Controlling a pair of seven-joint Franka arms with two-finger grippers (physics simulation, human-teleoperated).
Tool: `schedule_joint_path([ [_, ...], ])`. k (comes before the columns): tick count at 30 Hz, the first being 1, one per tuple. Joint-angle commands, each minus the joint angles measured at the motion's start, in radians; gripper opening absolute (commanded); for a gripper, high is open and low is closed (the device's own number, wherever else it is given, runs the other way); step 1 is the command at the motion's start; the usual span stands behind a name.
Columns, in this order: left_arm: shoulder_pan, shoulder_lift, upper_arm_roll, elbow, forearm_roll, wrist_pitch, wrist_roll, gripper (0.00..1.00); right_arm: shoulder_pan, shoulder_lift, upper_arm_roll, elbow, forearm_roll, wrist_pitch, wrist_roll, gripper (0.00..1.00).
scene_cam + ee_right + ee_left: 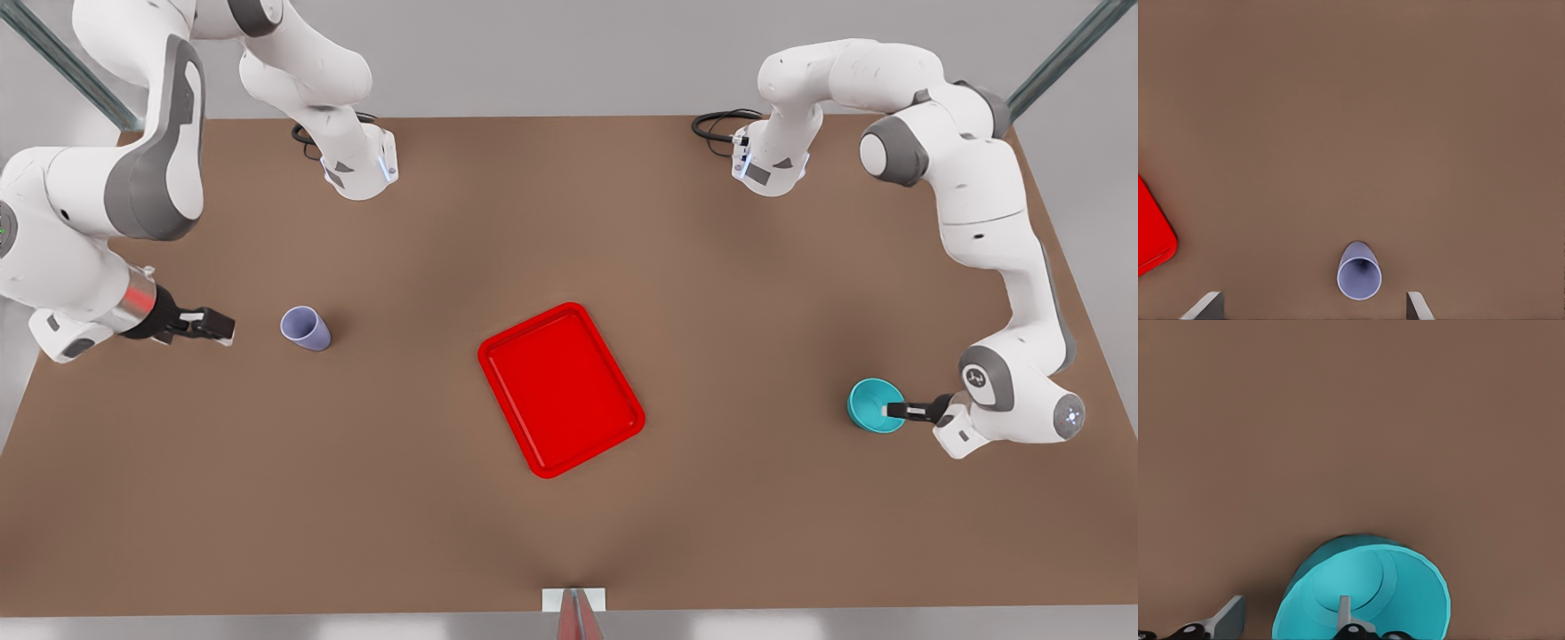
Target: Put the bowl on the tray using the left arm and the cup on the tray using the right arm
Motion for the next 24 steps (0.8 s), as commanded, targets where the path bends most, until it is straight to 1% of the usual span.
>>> schedule_joint_path([
  [1, 0.000, 0.000, 0.000, 0.000, 0.000, -0.001, 0.000, 0.44, 0.000, 0.002, 0.000, 0.001, 0.000, 0.000, 0.000, 1.00],
  [2, 0.000, 0.002, -0.002, 0.000, 0.000, -0.001, 0.000, 0.38, 0.000, 0.002, -0.002, -0.001, 0.002, -0.001, 0.000, 1.00],
  [3, 0.000, 0.002, -0.002, -0.001, 0.000, -0.001, 0.000, 0.37, 0.000, 0.001, -0.002, -0.002, 0.002, -0.001, 0.000, 1.00],
  [4, 0.000, 0.008, -0.002, 0.000, 0.000, -0.001, 0.000, 0.32, 0.000, 0.004, -0.002, -0.002, 0.000, 0.000, 0.000, 1.00],
  [7, 0.000, 0.015, -0.005, 0.000, 0.000, 0.001, -0.002, 0.25, 0.000, 0.002, -0.002, -0.019, 0.000, -0.003, 0.005, 1.00],
  [11, 0.000, 0.017, -0.006, 0.000, 0.000, -0.001, -0.002, 0.23, 0.002, -0.010, 0.002, -0.038, 0.002, 0.031, 0.005, 1.00],
  [12, 0.000, 0.017, -0.006, 0.000, 0.000, -0.001, -0.002, 0.23, 0.002, -0.033, 0.002, -0.073, 0.002, 0.058, 0.005, 1.00],
  [17, 0.000, 0.019, -0.008, 0.000, -0.003, -0.004, 0.000, 0.21, 0.002, -0.036, 0.003, -0.075, 0.002, 0.064, 0.006, 1.00],
  [20, -0.003, 0.009, -0.011, 0.002, -0.055, -0.019, -0.003, 0.21, 0.002, -0.044, 0.005, -0.096, 0.002, 0.068, 0.003, 1.00],
  [22, -0.012, -0.006, -0.011, 0.006, -0.140, -0.042, -0.018, 0.21, 0.002, -0.053, 0.005, -0.105, 0.002, 0.077, 0.003, 1.00],
  [23, -0.040, -0.023, -0.011, 0.006, -0.183, -0.045, -0.051, 0.21, 0.000, -0.050, 0.005, -0.105, 0.002, 0.078, 0.003, 1.00],
  [24, -0.097, -0.041, -0.011, 0.005, -0.183, -0.045, -0.124, 0.21, 0.000, -0.053, 0.005, -0.105, 0.002, 0.078, 0.003, 1.00],
])
